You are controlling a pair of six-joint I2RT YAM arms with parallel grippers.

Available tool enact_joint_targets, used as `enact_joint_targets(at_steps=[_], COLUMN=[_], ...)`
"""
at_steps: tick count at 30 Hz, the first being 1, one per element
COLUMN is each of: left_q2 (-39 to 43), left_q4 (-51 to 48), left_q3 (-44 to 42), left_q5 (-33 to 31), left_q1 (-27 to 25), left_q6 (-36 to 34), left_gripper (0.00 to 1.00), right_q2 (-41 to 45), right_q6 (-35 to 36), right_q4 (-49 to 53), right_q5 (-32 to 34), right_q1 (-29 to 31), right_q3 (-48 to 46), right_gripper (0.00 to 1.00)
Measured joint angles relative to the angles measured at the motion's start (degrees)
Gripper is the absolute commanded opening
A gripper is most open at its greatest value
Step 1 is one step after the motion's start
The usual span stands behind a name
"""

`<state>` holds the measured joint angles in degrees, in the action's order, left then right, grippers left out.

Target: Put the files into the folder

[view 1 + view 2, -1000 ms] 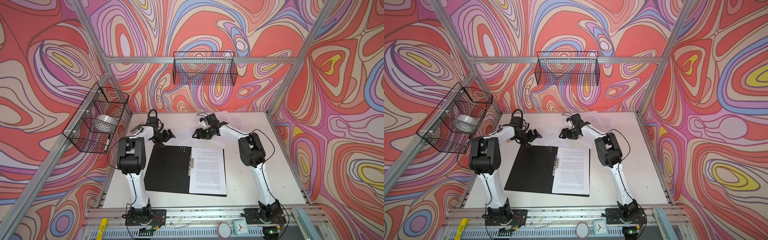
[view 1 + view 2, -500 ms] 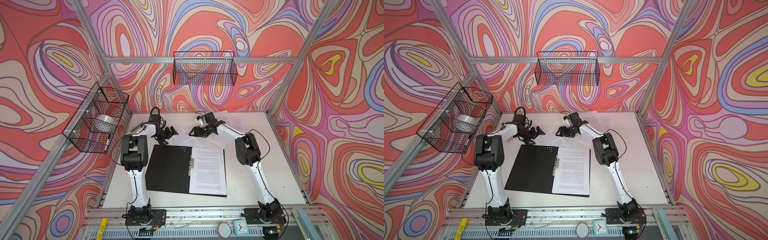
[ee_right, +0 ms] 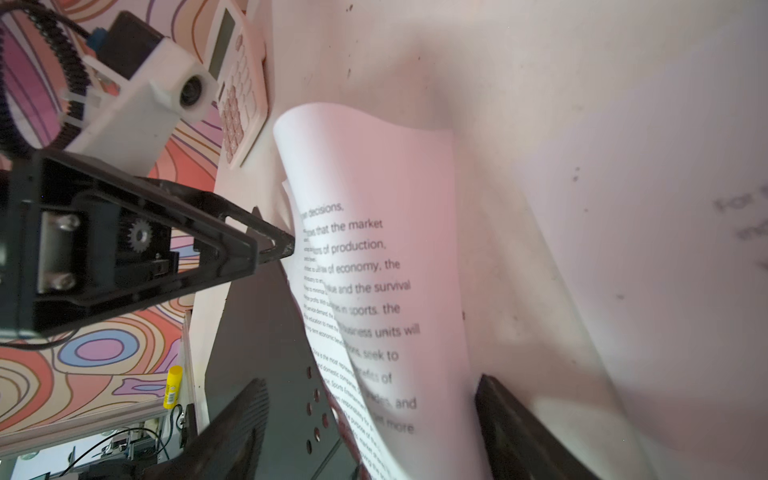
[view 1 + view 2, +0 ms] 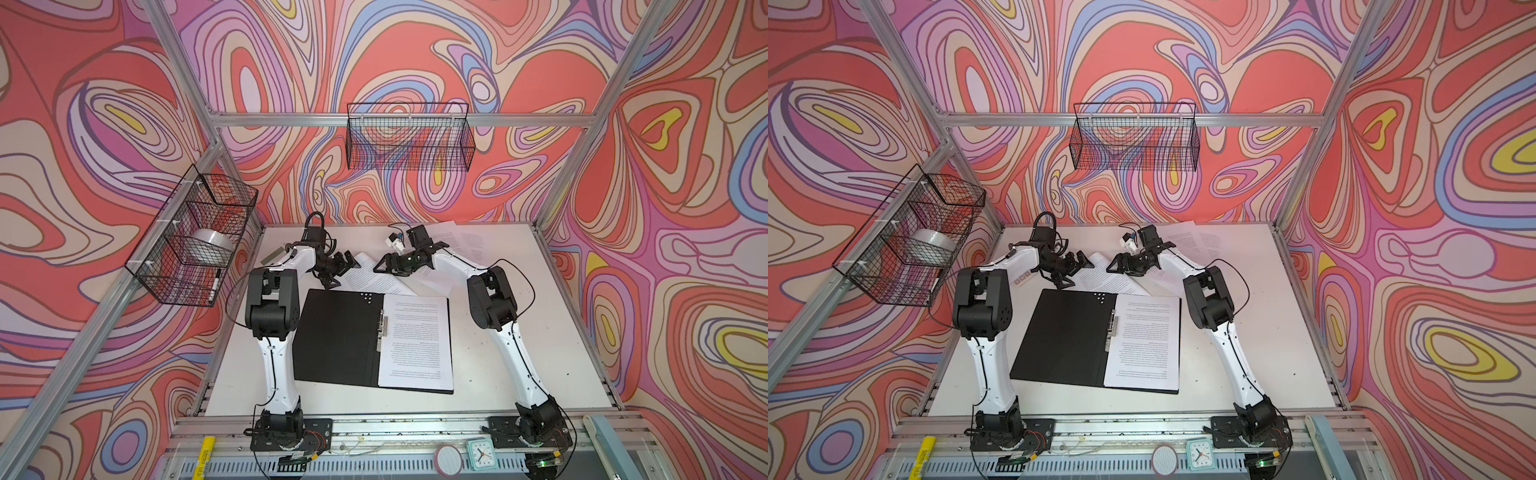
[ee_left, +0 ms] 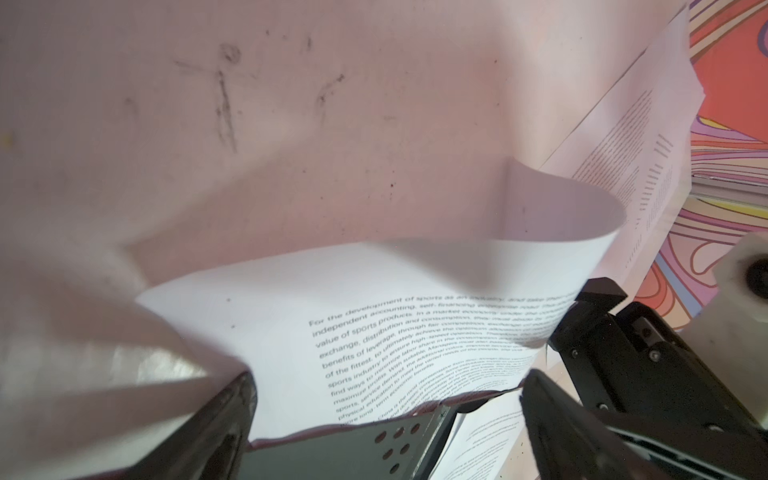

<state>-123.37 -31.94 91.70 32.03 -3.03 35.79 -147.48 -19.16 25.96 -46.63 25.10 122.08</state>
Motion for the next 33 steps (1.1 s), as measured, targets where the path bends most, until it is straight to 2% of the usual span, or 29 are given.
enact_joint_targets(at_steps=[12,20,33], left_q2=[-1.25,-1.27,-1.75], left_q4=[-1.97,-2.12,-2.67], left_q3=[2.19,2.29,3.10], left_q5=[-0.11,-0.17,-0.31], left_q1=[-0.04,-0.04,0.02], left_q6=[-0.22,-0.35,-0.92], left_gripper=[0.99,0.99,0.99], right_q2=[1.03,1.03,5.77], right_q6=[-1.62,-2.67,-1.97], right_q4=[-9.53,-10.08,-9.73], right_q5=[-11.43,-13.14,-13.68], right_q1=[-3.06,-2.95,-4.96], right_q3=[-7.39,-7.78,-17.07], right_gripper=[0.82,0.77,0.69])
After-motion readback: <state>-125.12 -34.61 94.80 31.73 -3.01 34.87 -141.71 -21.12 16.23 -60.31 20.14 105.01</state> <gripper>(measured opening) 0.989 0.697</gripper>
